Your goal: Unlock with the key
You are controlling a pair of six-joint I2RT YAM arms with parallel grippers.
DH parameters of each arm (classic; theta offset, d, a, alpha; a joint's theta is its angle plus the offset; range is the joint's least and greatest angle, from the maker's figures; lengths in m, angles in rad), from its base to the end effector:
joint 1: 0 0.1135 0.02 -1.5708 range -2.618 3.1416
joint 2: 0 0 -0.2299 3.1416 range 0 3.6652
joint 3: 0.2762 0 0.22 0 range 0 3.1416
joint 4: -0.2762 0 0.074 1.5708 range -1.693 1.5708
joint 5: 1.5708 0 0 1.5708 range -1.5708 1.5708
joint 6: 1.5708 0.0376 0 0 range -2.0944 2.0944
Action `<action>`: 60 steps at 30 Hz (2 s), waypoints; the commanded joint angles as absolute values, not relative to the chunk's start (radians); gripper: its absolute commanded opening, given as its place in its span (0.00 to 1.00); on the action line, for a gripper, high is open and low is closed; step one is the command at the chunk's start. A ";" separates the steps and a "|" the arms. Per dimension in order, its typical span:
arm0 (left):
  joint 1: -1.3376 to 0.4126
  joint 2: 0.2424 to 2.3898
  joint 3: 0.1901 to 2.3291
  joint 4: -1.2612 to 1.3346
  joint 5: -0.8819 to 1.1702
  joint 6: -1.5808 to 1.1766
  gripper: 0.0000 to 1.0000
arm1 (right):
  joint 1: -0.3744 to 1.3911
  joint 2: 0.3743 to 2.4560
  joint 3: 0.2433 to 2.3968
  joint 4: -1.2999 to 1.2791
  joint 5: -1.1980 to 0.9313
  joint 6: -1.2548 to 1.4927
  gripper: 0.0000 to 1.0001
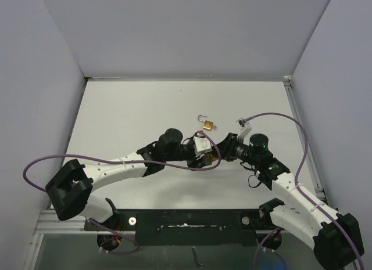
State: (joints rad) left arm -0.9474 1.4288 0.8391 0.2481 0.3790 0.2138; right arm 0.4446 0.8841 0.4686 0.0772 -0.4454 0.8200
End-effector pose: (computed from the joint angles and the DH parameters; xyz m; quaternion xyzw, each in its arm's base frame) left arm 0.1635 -0.2512 0.2367 0.5309 0.6113 -0.3468 0.4734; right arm 0.1681 0.0980 0.2249 0.0231 0.8057 0.4785 0.3482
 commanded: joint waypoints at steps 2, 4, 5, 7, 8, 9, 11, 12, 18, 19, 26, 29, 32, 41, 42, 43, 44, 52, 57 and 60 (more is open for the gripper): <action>-0.927 1.412 0.895 0.349 0.322 0.221 0.00 | 0.447 0.889 0.465 0.104 -0.496 0.814 0.22; -0.925 1.406 0.889 0.354 0.324 0.222 0.00 | 0.446 0.894 0.464 0.110 -0.502 0.813 0.35; -0.924 1.403 0.884 0.357 0.324 0.221 0.00 | 0.447 0.895 0.461 0.116 -0.505 0.815 0.37; -0.919 1.399 0.881 0.357 0.321 0.220 0.00 | 0.446 0.894 0.456 0.125 -0.510 0.821 0.41; -0.916 1.396 0.879 0.353 0.318 0.220 0.00 | 0.447 0.893 0.456 0.127 -0.512 0.824 0.42; -0.913 1.393 0.878 0.352 0.316 0.219 0.00 | 0.447 0.894 0.455 0.127 -0.513 0.824 0.42; -0.910 1.390 0.875 0.353 0.320 0.219 0.00 | 0.447 0.893 0.453 0.128 -0.512 0.824 0.36; -0.909 1.390 0.874 0.353 0.322 0.219 0.00 | 0.446 0.894 0.453 0.129 -0.512 0.823 0.32; -0.910 1.397 0.876 0.353 0.333 0.218 0.00 | 0.446 0.900 0.451 0.145 -0.510 0.828 0.03; -0.911 1.397 0.876 0.353 0.339 0.219 0.00 | 0.445 0.901 0.451 0.148 -0.511 0.829 0.04; -0.911 1.391 0.870 0.359 0.372 0.220 0.00 | 0.445 0.932 0.452 0.179 -0.514 0.837 0.22; -0.913 1.394 0.870 0.362 0.380 0.217 0.00 | 0.446 0.949 0.451 0.197 -0.514 0.839 0.26; -0.918 1.397 0.873 0.358 0.383 0.218 0.00 | 0.445 0.958 0.452 0.209 -0.511 0.839 0.28; -0.939 1.406 0.876 0.353 0.402 0.221 0.00 | 0.445 0.976 0.453 0.226 -0.505 0.834 0.34; -0.941 1.407 0.877 0.351 0.403 0.222 0.00 | 0.446 0.978 0.453 0.229 -0.504 0.834 0.34; -0.944 1.407 0.877 0.349 0.403 0.222 0.00 | 0.446 0.979 0.453 0.233 -0.503 0.836 0.34; -0.947 1.407 0.879 0.348 0.403 0.223 0.00 | 0.445 0.980 0.453 0.235 -0.501 0.836 0.32; -0.965 1.417 0.888 0.338 0.418 0.234 0.00 | 0.444 1.003 0.448 0.263 -0.499 0.841 0.32; -0.967 1.415 0.887 0.334 0.379 0.228 0.00 | 0.444 1.000 0.448 0.260 -0.504 0.844 0.14; -0.961 1.408 0.878 0.355 0.343 0.210 0.00 | 0.442 0.991 0.445 0.248 -0.500 0.842 0.05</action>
State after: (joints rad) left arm -0.9550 1.4345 0.8383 0.2272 0.3374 0.2302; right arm 0.4458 1.0027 0.4465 0.1967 -0.5144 0.8719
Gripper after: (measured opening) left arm 0.553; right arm 0.269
